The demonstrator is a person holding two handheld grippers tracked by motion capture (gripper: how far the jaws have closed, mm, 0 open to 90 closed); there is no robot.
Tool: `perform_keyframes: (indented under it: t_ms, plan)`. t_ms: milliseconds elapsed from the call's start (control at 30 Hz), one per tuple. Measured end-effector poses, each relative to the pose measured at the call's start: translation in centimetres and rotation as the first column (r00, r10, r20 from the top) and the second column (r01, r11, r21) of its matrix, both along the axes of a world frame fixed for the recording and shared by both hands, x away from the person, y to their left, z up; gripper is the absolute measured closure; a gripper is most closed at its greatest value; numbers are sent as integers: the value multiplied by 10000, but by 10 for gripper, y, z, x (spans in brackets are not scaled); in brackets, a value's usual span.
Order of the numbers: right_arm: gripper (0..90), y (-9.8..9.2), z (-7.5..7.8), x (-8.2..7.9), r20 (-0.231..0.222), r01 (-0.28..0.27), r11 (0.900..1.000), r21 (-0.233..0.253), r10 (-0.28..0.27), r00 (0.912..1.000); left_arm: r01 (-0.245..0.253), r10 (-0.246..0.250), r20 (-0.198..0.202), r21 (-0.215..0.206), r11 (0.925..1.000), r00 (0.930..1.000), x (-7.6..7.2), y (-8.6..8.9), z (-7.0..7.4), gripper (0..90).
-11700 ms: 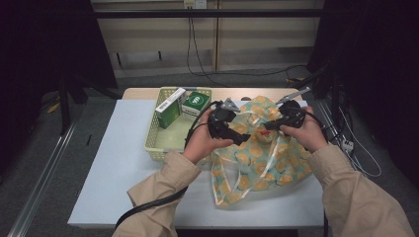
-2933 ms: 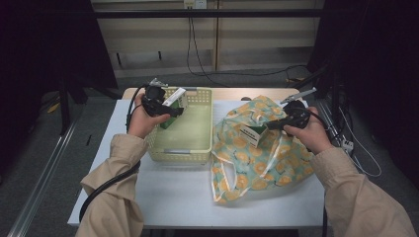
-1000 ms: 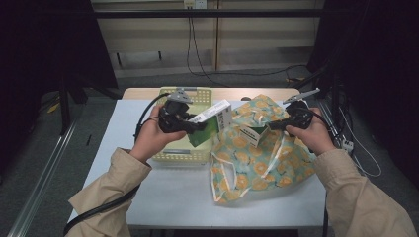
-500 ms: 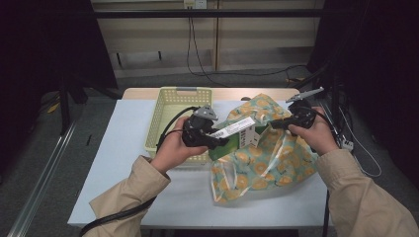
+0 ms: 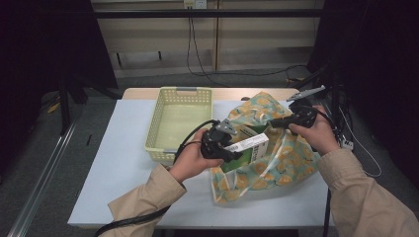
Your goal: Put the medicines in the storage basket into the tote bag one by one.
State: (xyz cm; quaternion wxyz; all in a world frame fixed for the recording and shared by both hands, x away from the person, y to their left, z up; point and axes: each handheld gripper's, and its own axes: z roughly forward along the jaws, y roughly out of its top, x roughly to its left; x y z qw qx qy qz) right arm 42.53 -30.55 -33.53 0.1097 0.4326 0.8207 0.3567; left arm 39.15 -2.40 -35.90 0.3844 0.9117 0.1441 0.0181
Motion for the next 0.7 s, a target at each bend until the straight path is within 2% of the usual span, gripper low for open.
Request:
perform_keyframes:
  t_ms: [67,167,267,433,533,700]
  plan:
    - [891,1,0,0,15,-40,10000,-32,40,10000,-6,6,-112,-13,10000,9999,-1,-8,-7,626]
    - [891,4,2,0,18,-81,10000,-18,81,10000,-71,71,-41,32,10000,10000,-2,-21,-14,626]
    - [891,5,2,0,31,-117,9999,-7,117,9999,-128,126,-125,-135,9998,9998,1,-33,-17,626]
    - [891,4,3,-1,36,-115,9999,-13,116,9999,-255,254,-39,-242,9994,9997,7,-52,-20,626]
    - [891,2,3,0,62,-48,10000,2,48,10000,-327,327,24,-255,9991,9995,11,-60,-22,626]
    - [891,-2,4,-1,62,1,10000,44,-1,10000,-382,378,-126,-291,9988,9992,15,-68,-27,626]
